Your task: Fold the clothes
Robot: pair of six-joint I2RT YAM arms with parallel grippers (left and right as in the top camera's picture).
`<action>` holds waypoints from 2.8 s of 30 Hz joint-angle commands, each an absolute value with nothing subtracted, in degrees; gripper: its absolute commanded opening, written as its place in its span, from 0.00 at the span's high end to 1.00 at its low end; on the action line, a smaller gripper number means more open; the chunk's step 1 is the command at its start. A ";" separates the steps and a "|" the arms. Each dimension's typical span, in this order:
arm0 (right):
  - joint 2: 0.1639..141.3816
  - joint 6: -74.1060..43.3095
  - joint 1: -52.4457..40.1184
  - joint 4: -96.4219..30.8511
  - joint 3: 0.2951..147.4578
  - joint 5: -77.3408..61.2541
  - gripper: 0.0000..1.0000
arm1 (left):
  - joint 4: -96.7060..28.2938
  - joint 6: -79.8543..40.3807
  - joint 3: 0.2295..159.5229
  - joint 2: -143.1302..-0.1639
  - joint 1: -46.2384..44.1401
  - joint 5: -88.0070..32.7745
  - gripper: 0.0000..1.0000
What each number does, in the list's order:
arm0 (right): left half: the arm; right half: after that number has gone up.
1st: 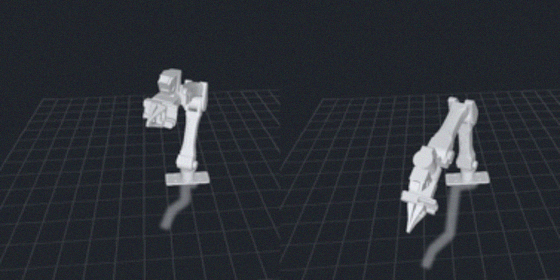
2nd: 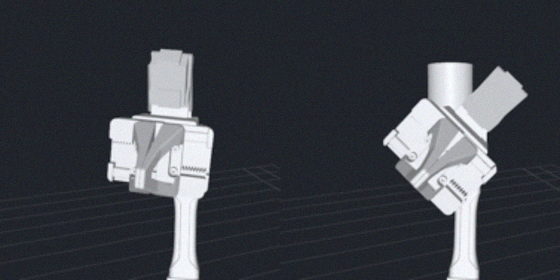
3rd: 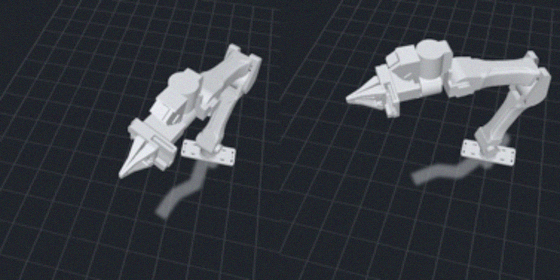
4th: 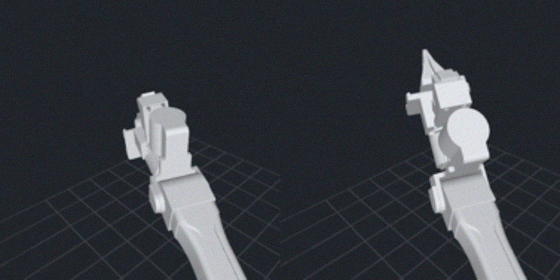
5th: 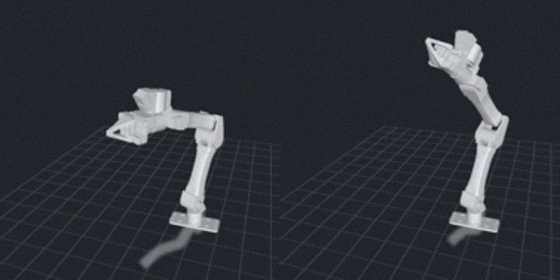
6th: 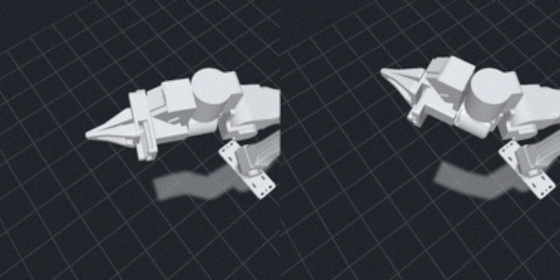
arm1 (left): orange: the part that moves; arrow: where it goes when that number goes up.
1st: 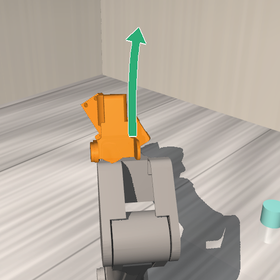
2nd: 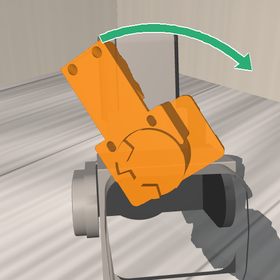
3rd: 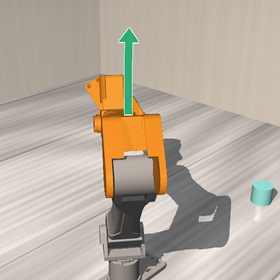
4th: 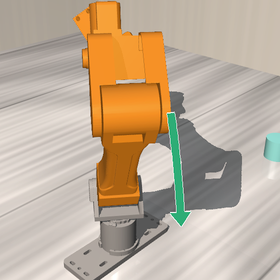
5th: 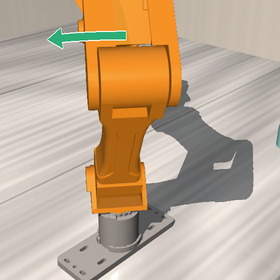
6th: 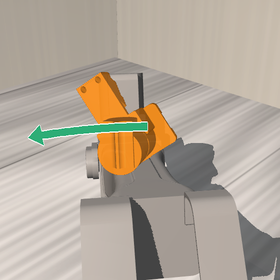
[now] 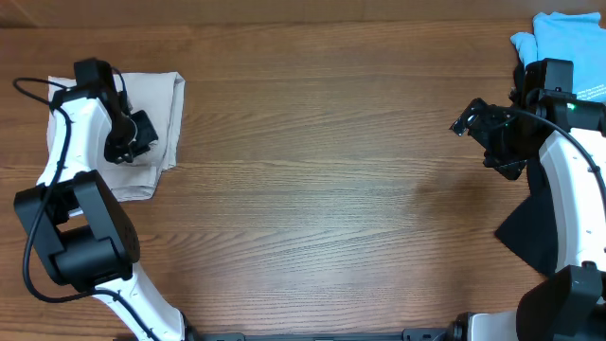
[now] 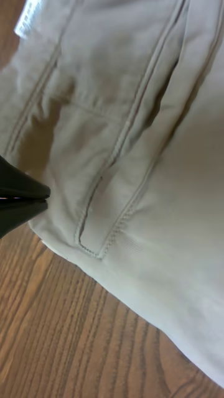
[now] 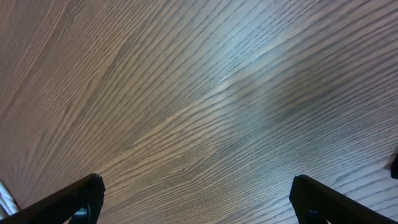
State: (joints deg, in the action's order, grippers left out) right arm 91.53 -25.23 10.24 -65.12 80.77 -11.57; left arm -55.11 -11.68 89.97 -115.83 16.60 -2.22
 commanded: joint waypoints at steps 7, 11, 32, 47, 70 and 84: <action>91.44 -25.08 10.35 -64.82 81.19 -11.14 0.00 | -50.02 -10.72 81.19 -114.76 16.99 -2.59 0.96; 91.46 -25.08 10.35 -64.82 81.19 -11.14 0.00 | -50.35 -10.72 80.88 -114.74 17.08 4.49 0.96; 91.44 -25.06 10.35 -64.82 81.19 -11.14 0.00 | -53.89 -14.70 92.14 -99.81 10.28 -1.04 0.96; 91.44 -25.08 10.35 -64.82 81.19 -11.14 0.00 | -53.69 -15.66 89.43 -96.71 7.42 -4.14 0.96; 91.44 -25.06 10.35 -64.82 81.19 -11.14 0.00 | -41.95 -5.54 87.00 -120.57 7.42 -2.96 0.96; 91.44 -25.06 10.35 -64.82 81.19 -11.14 0.00 | -40.62 1.56 86.32 -120.79 7.42 -0.84 0.96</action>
State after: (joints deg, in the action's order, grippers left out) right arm 91.53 -25.23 10.24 -65.12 80.77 -11.55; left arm -41.01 -0.99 87.44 -120.14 7.57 -0.84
